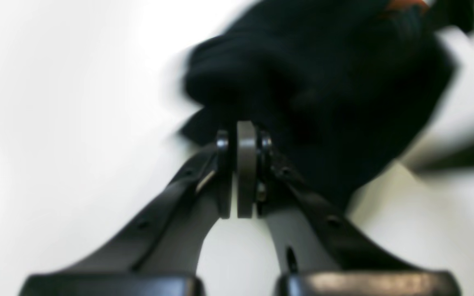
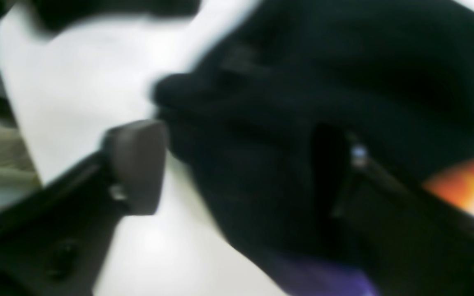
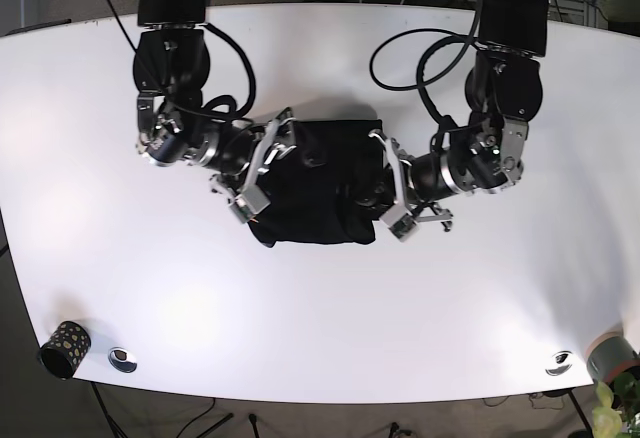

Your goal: Fold the T-shirt properly

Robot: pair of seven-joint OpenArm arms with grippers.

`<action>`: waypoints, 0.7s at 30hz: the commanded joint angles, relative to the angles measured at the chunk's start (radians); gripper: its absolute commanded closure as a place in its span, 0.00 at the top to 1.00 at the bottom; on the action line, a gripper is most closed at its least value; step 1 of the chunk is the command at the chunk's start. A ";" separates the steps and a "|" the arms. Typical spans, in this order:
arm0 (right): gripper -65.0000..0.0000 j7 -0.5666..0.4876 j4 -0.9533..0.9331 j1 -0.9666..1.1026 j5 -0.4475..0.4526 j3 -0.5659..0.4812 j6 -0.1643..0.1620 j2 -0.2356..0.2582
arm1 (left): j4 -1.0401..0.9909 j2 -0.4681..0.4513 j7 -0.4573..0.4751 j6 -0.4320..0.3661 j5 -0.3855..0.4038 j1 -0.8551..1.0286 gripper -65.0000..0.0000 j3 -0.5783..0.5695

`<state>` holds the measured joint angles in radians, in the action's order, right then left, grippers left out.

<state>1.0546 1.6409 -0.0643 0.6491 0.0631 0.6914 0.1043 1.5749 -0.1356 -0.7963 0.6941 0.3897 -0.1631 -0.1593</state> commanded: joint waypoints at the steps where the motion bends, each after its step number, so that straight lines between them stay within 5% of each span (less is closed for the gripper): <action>1: 0.57 -0.027 0.006 -0.050 0.030 0.047 0.007 0.010 | 0.012 0.031 0.024 0.004 -0.021 -0.022 0.02 -0.026; 5: 0.27 -0.027 -0.089 -0.124 0.036 0.119 0.007 0.039 | -0.006 0.084 0.024 0.004 -0.045 -0.019 0.02 -0.072; 7: 0.20 -0.027 -0.144 -0.164 0.030 0.129 0.007 0.048 | -0.028 0.104 0.024 0.004 -0.045 -0.017 0.01 -0.082; 13: 0.21 -0.035 -0.299 -0.269 0.022 0.134 0.007 0.048 | -0.080 0.126 0.024 0.004 -0.044 -0.011 0.01 -0.085; 21: 0.21 -0.173 -0.492 -0.322 -0.116 0.131 0.007 0.044 | -0.179 0.087 0.024 0.004 -0.041 0.007 0.01 -0.056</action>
<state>0.9104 1.1763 -0.3538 0.5438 0.1894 0.6971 0.1356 1.4044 -0.0307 -0.7906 0.6968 0.3302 -0.1375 -0.2306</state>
